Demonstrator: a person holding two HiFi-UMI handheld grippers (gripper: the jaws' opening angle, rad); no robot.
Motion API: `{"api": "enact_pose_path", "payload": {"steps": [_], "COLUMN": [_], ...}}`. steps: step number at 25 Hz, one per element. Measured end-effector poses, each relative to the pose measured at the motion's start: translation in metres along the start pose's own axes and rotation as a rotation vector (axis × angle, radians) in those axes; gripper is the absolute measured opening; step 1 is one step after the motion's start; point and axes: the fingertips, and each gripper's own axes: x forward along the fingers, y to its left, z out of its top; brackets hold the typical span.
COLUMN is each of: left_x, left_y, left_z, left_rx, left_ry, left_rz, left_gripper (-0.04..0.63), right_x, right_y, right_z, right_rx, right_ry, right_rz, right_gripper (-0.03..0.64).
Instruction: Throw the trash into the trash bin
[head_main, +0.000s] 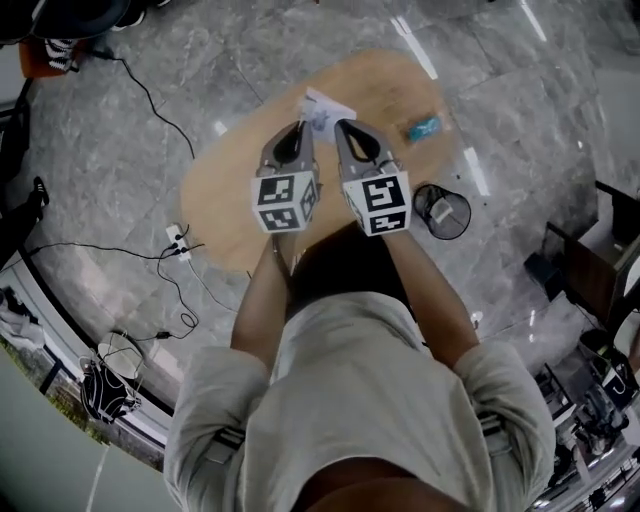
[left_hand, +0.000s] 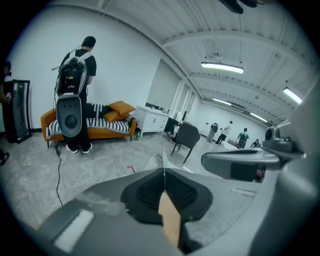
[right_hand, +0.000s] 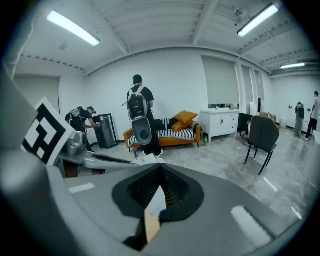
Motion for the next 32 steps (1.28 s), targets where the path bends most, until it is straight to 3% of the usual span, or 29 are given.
{"api": "enact_pose_path", "payload": {"steps": [10, 18, 24, 32], "left_x": [-0.117, -0.13, -0.114, -0.111], "left_y": [-0.07, -0.146, -0.255, -0.417], "left_z": [0.041, 0.035, 0.023, -0.021], "left_rx": [0.103, 0.205, 0.313, 0.359], "left_ry": [-0.169, -0.158, -0.134, -0.085], "left_rz": [-0.014, -0.165, -0.366, -0.556], "left_gripper": [0.02, 0.02, 0.02, 0.02], "right_x": [-0.119, -0.196, -0.282, -0.429], "right_y": [0.046, 0.018, -0.05, -0.132], "right_z": [0.045, 0.045, 0.026, -0.021], "right_rx": [-0.054, -0.013, 0.039, 0.114], "right_ry": [-0.133, -0.186, -0.217, -0.237], "right_rz": [-0.085, -0.235, -0.445, -0.657], "right_gripper": [0.008, 0.008, 0.008, 0.008]}}
